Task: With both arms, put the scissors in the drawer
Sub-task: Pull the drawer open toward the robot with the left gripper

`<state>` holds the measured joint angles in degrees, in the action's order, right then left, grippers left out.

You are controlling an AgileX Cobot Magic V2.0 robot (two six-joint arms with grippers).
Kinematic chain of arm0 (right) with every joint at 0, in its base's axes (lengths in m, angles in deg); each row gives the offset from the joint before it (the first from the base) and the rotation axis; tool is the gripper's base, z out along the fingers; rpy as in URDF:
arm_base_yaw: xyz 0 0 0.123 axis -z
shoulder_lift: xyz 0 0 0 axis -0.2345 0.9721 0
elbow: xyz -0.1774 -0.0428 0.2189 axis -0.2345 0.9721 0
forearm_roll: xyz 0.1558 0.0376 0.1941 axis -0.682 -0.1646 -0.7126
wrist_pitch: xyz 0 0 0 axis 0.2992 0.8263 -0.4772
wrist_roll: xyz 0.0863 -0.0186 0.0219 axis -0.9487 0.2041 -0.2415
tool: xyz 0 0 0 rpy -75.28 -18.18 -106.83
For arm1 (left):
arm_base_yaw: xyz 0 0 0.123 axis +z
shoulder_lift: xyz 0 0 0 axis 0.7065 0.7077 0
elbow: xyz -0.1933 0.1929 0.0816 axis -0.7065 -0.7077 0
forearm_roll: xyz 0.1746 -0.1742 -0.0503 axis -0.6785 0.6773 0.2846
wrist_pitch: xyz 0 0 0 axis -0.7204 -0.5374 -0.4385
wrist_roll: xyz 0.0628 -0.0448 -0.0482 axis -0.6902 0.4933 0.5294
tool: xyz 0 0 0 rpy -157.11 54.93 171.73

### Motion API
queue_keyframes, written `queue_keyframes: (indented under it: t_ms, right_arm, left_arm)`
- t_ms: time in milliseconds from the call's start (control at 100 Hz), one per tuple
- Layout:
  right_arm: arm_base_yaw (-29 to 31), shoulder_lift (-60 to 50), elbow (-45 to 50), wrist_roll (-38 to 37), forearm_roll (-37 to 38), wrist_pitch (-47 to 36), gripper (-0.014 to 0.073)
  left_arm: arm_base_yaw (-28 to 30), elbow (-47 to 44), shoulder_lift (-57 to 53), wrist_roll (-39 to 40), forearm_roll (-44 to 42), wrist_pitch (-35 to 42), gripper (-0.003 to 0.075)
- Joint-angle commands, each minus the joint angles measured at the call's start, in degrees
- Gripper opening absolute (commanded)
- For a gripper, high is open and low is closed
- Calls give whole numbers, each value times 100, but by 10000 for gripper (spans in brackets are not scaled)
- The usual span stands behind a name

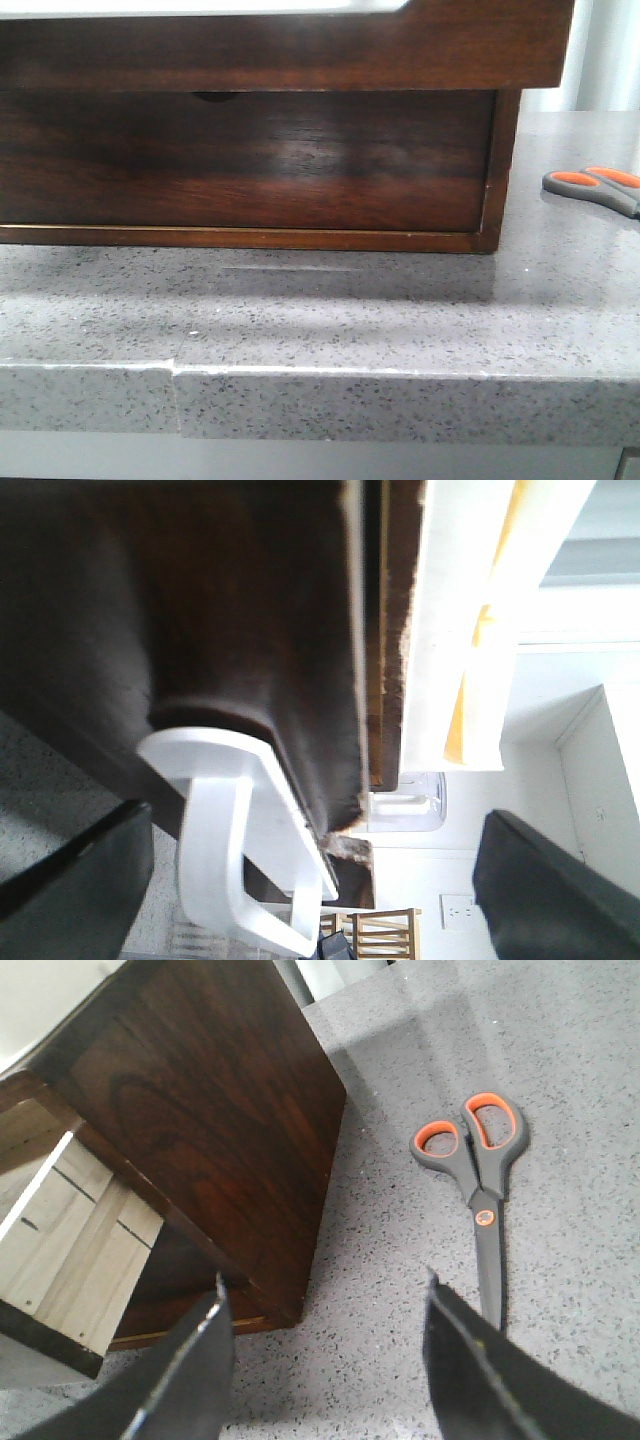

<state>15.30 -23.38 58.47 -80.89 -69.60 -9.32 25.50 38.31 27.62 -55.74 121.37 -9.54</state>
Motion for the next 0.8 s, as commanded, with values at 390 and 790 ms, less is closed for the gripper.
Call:
queue_keyframes:
  t_ms: [390,790]
  right_arm:
    - [-5,356,-696,51,265,-344,384]
    - [-5,1890,-1860,51,1080,466,384]
  left_arm:
    - [-45,195,-942,378,-313,186,566]
    - [-45,339,-1440,-202,-1533,127,31]
